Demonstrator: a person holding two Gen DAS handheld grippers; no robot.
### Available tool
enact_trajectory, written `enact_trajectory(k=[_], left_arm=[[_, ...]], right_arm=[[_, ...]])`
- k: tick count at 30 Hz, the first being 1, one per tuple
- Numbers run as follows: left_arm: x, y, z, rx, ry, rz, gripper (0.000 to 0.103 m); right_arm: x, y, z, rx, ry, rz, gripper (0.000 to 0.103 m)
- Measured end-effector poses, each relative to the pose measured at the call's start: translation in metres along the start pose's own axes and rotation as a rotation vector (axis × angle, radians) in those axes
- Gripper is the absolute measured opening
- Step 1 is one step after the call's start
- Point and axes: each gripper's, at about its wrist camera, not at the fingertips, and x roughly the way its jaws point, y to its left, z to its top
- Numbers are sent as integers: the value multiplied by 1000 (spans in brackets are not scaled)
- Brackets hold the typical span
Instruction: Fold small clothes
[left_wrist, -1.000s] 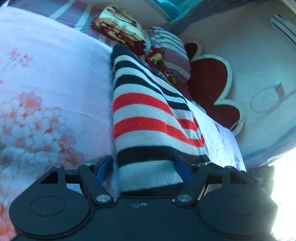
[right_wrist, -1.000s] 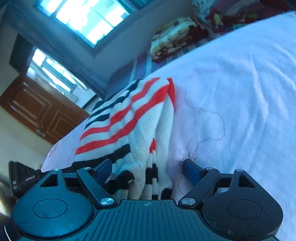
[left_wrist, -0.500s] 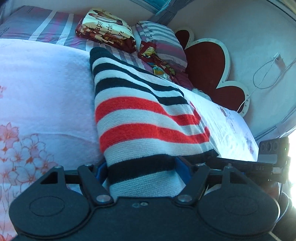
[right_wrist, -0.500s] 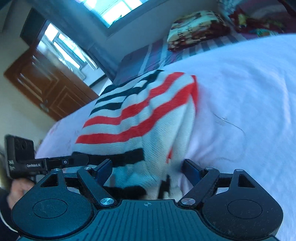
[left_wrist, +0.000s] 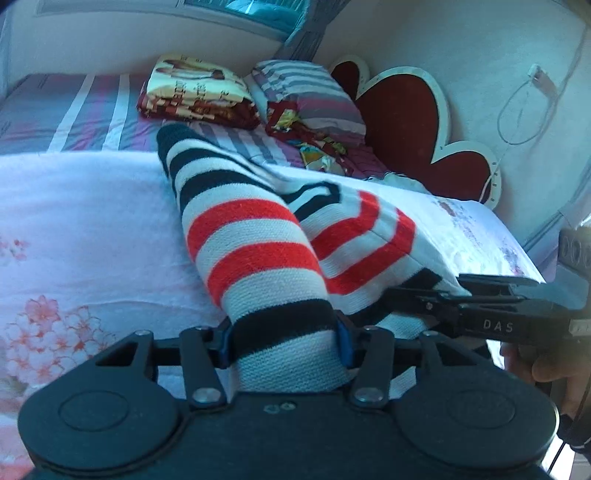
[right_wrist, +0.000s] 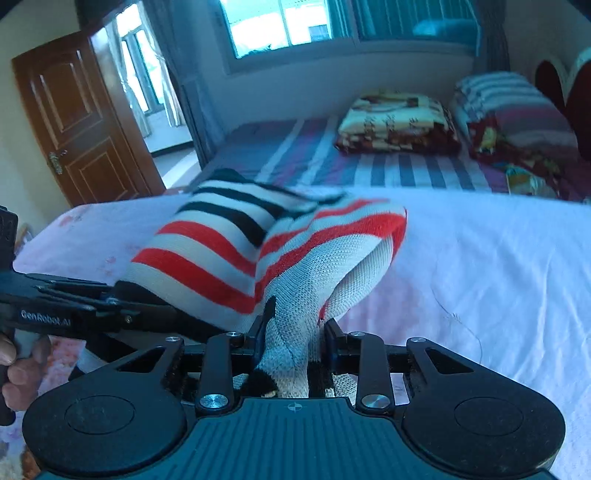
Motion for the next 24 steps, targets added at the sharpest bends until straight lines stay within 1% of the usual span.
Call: enact_trajectory(k=[6,11,14,19,22,24], left_arm=[[-53,-3,-9,22,-36,2,48],[-98,5,-25,44,-56,31,48],[-123,13,-40,43,-63,56,48],[-157,38,-69,32,-61,81,48],[-168,56,-86,6,-51,85,48],[-171,68,-98,-1,-30,90,48]], right_arm=[[-34,53,1,-53,-37,20,31],[-51,109,-8,-92,-62,36,31],[-52,140,-18,-103,-66,57,31],[-48,187,-44,-108,-57,109,31],[-39,208,-63,-86,-41,132,31],[-30,220,-79,-68,-27,132,31]])
